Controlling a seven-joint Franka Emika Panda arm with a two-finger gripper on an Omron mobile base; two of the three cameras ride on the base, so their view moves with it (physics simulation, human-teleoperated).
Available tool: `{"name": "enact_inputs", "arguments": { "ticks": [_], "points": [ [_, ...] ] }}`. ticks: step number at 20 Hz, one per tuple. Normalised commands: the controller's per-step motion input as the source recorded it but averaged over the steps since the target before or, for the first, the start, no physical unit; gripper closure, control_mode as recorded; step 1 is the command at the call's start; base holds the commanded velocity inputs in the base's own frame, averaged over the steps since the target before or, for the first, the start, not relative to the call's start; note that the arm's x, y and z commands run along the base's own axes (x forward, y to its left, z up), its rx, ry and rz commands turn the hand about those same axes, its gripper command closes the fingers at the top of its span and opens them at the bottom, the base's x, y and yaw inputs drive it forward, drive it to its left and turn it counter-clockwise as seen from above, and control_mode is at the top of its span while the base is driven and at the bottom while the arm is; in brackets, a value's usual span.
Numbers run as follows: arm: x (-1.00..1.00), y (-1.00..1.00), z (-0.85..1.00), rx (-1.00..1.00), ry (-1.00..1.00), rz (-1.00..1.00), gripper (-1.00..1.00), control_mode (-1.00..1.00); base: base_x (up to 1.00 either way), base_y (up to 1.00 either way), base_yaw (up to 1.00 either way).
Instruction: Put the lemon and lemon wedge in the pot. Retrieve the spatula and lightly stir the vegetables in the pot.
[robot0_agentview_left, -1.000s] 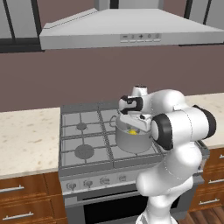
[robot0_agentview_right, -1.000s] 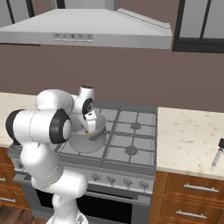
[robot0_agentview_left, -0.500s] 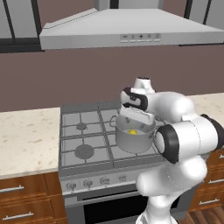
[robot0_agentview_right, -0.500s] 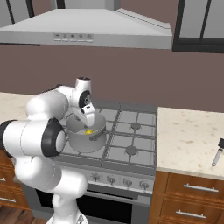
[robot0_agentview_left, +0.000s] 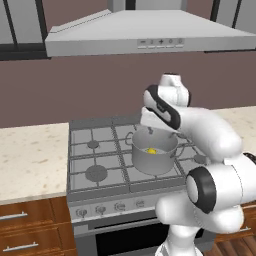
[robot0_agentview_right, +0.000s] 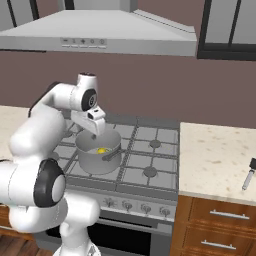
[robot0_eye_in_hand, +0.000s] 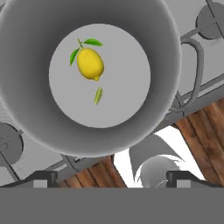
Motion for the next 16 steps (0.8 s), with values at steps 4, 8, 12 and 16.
{"name": "enact_inputs", "arguments": {
  "ticks": [4, 8, 12, 16],
  "points": [
    [-0.68, -0.12, 0.48, -0.02, -0.14, 0.19, -1.00, -1.00, 0.00, 0.00, 0.00],
    [-0.61, -0.11, 0.28, -0.04, -0.20, 0.16, -1.00, -1.00, 0.00, 0.00, 0.00],
    [-0.44, -0.08, 0.07, 0.00, -0.16, 0.02, -1.00, -1.00, 0.00, 0.00, 0.00],
    [-0.04, 0.00, 0.00, 0.00, -0.02, 0.00, -1.00, -1.00, 0.00, 0.00, 0.00]
  ]
}}
